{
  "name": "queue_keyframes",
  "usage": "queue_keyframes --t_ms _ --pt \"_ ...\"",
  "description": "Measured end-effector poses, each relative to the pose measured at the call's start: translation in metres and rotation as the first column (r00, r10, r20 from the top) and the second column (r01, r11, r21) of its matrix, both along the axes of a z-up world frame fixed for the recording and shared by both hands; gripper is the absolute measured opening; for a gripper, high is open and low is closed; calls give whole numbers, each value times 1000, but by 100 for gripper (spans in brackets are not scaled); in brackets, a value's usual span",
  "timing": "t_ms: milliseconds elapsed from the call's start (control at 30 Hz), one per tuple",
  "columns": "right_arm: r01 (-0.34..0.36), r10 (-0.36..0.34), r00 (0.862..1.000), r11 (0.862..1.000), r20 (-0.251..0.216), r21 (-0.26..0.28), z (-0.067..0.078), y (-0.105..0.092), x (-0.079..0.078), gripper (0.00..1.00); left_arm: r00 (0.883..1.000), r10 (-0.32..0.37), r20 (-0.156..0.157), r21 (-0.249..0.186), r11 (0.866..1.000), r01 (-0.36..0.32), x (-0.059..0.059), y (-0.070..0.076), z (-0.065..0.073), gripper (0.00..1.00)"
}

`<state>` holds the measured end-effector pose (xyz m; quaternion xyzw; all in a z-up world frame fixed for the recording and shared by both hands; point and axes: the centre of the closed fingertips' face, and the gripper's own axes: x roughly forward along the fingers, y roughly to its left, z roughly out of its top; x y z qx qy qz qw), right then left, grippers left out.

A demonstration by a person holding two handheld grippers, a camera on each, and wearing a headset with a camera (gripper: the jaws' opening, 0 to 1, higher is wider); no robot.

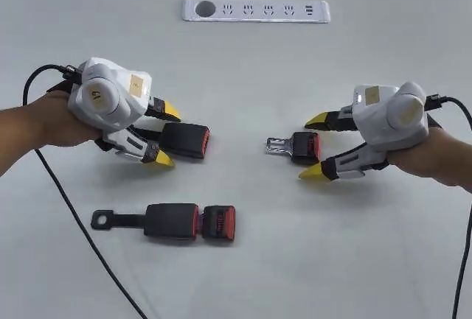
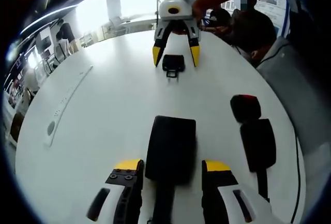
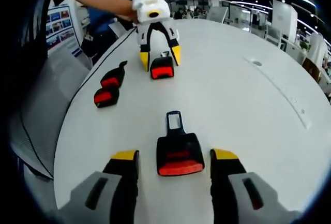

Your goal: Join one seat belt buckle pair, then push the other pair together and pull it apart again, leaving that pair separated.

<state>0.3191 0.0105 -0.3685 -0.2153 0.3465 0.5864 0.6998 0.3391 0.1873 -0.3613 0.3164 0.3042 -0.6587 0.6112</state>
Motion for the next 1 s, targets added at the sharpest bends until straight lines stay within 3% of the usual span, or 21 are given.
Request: queue_keyframes --t_ms 133,167,200,267,467,600,800,1000 --pt "-15 15 1000 1000 18 -5 -2 3 3 47 1000 17 3 -14 1000 -17 2 -4 0 40" --pt "-55 56 997 998 53 -21 -3 2 5 43 1000 17 6 -15 1000 -17 3 -4 0 38" --pt "-58 60 997 998 55 -22 -2 3 7 38 1000 4 5 -13 1000 -4 1 -6 0 37" --pt "-48 49 998 999 33 -18 -1 4 7 38 1000 17 2 -8 1000 -17 2 -5 0 37" --pt "-102 103 995 990 6 -100 0 1 8 36 997 78 4 -6 997 -78 3 -5 0 35" --pt "-105 99 994 984 -51 -142 2 0 9 36 994 111 2 27 993 -111 5 -7 0 35" --pt "-143 136 990 969 -46 -200 1 -1 7 35 992 128 7 33 991 -129 5 -7 0 34" --pt "-144 142 990 969 -20 -199 1 3 7 36 986 165 8 13 986 -165 5 -8 0 34"
